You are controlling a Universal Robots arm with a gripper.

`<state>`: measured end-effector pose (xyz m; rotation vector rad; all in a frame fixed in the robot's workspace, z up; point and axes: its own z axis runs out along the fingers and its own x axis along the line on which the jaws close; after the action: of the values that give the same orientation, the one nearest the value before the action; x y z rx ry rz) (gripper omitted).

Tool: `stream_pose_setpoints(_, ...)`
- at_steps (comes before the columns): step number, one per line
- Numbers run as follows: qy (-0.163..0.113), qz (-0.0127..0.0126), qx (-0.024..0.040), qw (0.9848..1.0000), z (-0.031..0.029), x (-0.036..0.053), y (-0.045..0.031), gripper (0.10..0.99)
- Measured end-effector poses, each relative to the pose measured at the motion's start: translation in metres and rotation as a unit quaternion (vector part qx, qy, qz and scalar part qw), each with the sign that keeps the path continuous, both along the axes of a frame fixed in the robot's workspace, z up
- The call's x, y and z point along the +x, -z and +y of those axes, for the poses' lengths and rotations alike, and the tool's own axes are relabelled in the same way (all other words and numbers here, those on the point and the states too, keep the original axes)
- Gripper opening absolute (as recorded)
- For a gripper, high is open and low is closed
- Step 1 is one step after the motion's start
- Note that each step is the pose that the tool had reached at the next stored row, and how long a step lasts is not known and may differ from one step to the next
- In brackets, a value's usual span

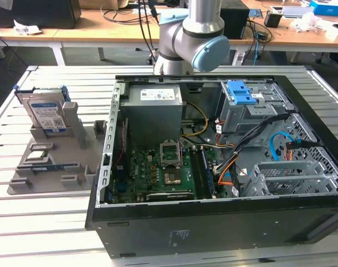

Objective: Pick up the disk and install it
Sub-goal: 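Pick up the disk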

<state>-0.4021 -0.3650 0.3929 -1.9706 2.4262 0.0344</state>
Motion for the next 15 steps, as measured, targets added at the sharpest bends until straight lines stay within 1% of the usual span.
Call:
stream_pose_setpoints(4,-0.03,0.0,0.0,0.9995,0.0,0.0,0.0,0.106)
stream_pose_setpoints(8,-0.057,0.0,0.0,0.9983,0.0,0.0,0.0,0.106)
stream_pose_setpoints(14,-0.095,0.0,0.0,0.9955,0.0,0.0,0.0,0.106)
stream_pose_setpoints(15,-0.107,0.0,0.0,0.9943,0.0,0.0,0.0,0.106)
